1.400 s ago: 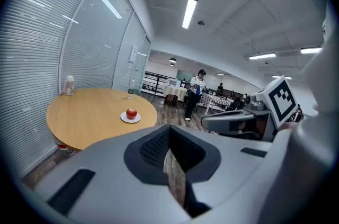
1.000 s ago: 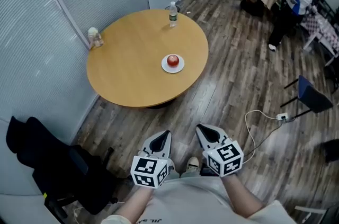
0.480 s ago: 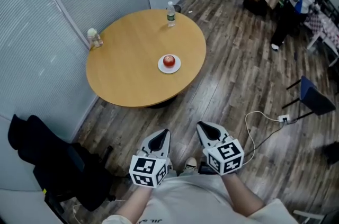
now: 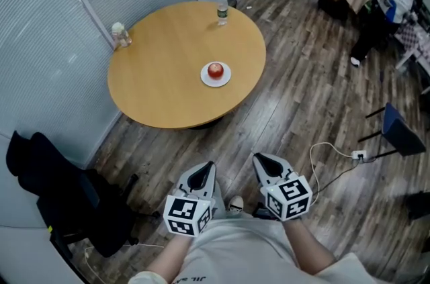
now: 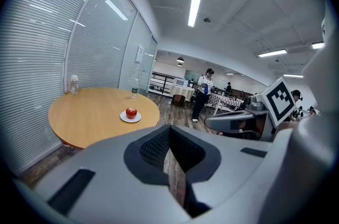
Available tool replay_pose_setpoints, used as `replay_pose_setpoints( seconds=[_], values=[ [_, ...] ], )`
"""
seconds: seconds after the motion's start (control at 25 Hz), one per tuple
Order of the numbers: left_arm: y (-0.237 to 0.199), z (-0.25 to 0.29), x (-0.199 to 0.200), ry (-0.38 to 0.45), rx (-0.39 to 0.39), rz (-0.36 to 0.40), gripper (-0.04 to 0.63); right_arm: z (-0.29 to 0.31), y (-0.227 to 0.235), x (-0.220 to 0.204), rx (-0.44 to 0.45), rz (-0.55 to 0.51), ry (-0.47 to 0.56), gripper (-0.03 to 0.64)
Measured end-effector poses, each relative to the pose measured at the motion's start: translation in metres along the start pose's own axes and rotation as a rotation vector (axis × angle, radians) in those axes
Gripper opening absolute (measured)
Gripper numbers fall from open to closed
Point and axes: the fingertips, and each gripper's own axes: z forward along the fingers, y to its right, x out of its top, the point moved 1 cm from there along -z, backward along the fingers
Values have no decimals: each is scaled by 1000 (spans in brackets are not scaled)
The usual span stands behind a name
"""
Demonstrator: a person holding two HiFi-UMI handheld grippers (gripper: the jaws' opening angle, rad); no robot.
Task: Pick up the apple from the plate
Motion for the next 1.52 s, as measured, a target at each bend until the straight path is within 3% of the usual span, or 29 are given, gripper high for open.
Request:
replay_pose_setpoints(
  seconds=[0.44, 0.88, 1.04, 1.32, 1.52],
  values=[
    [-60, 74, 33, 10, -46, -27, 3, 78, 38, 35, -43, -13, -24, 35],
    [-176, 162, 119, 17, -120, 69, 3, 210, 71, 116, -112, 20, 47, 37],
    [-205, 183, 133, 7, -131, 66, 3, 235, 79, 133, -142, 22, 56, 37],
    [-215, 223, 139, -16, -159, 38, 3, 261, 100, 137, -124, 19, 7, 35],
    [-218, 241, 152, -7, -119, 18, 3, 277, 118, 147, -90, -8, -10, 35]
  ],
)
